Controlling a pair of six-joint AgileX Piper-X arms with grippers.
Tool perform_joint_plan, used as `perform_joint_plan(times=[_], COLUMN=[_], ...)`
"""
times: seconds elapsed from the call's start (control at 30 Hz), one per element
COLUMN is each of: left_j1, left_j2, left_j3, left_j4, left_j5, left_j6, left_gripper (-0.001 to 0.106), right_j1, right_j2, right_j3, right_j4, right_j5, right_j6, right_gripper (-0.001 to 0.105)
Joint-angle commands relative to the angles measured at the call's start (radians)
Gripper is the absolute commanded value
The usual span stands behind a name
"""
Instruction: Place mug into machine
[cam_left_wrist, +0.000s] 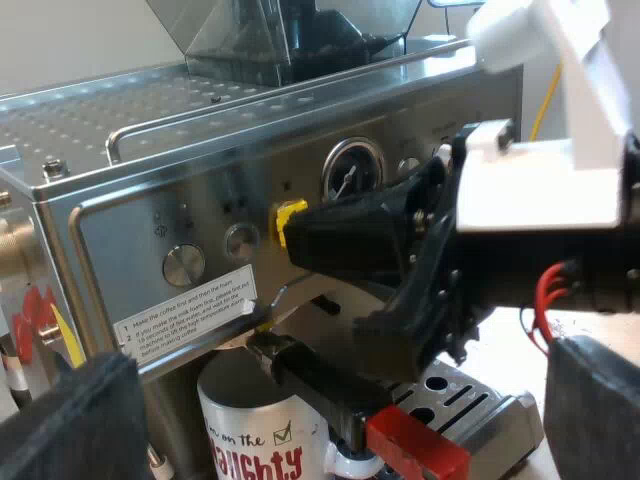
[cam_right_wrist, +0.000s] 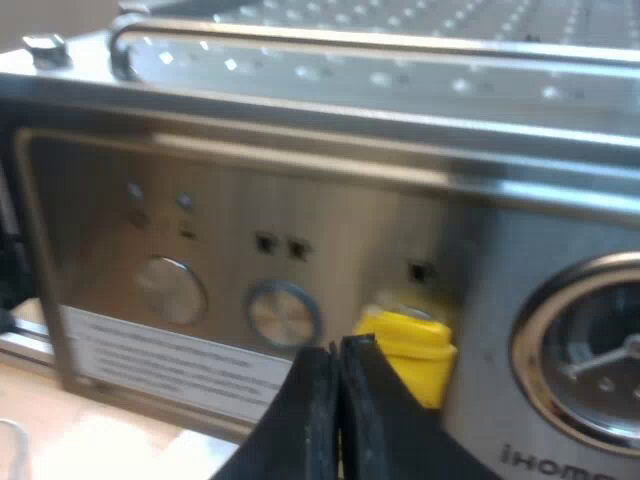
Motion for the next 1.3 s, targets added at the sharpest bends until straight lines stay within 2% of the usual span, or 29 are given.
perform_joint_plan(times=[0.03,0.23,0.37,0.6,0.7,0.77,0.8,0.83,0.87,0.93,1.0,1.2,1.3], left_j1=[-0.005,-0.005,-0.005,-0.005,-0.005,-0.005,-0.005,-0.005,-0.005,-0.005,-0.005,-0.005,-0.005], left_j2=[0.001,0.001,0.001,0.001,0.001,0.001,0.001,0.001,0.001,0.001,0.001,0.002,0.002], left_j3=[-0.009,-0.009,-0.009,-0.009,-0.009,-0.009,-0.009,-0.009,-0.009,-0.013,-0.021,-0.079,-0.105], left_j4=[-0.011,-0.011,-0.011,-0.011,-0.011,-0.011,-0.011,-0.011,-0.011,-0.011,-0.011,-0.011,-0.009], left_j5=[0.006,0.006,0.006,0.006,0.002,-0.001,-0.001,-0.001,-0.006,-0.013,-0.013,-0.013,-0.035], left_j6=[0.001,0.001,0.001,0.001,0.001,0.001,0.001,0.001,0.0,0.0,0.0,0.0,-0.003], left_gripper=[0.081,0.081,0.081,0.081,0.081,0.081,0.081,0.081,0.081,0.081,0.081,0.081,0.081], right_j1=[-0.023,-0.09,-0.13,-0.137,-0.112,-0.079,-0.072,-0.04,-0.019,0.015,0.049,0.129,0.133], right_j2=[0.004,0.004,0.004,0.004,-0.003,-0.012,-0.015,-0.024,-0.032,-0.048,-0.072,-0.189,-0.259], right_j3=[-0.011,-0.011,-0.011,-0.011,-0.011,-0.011,-0.011,-0.011,-0.011,-0.011,-0.011,-0.011,-0.011], right_j4=[-0.008,-0.008,-0.006,0.001,0.001,0.001,0.001,0.007,0.016,0.058,0.115,0.366,0.477], right_j5=[0.044,0.068,0.068,0.062,0.036,0.02,0.018,0.017,0.017,0.017,0.017,0.017,0.0], right_j6=[-0.012,-0.012,0.013,0.018,0.018,0.018,0.018,0.018,0.018,0.018,0.018,0.021,0.085], right_gripper=[0.0,0.0,0.0,0.0,0.014,0.035,0.037,0.055,0.063,0.072,0.076,0.075,0.075])
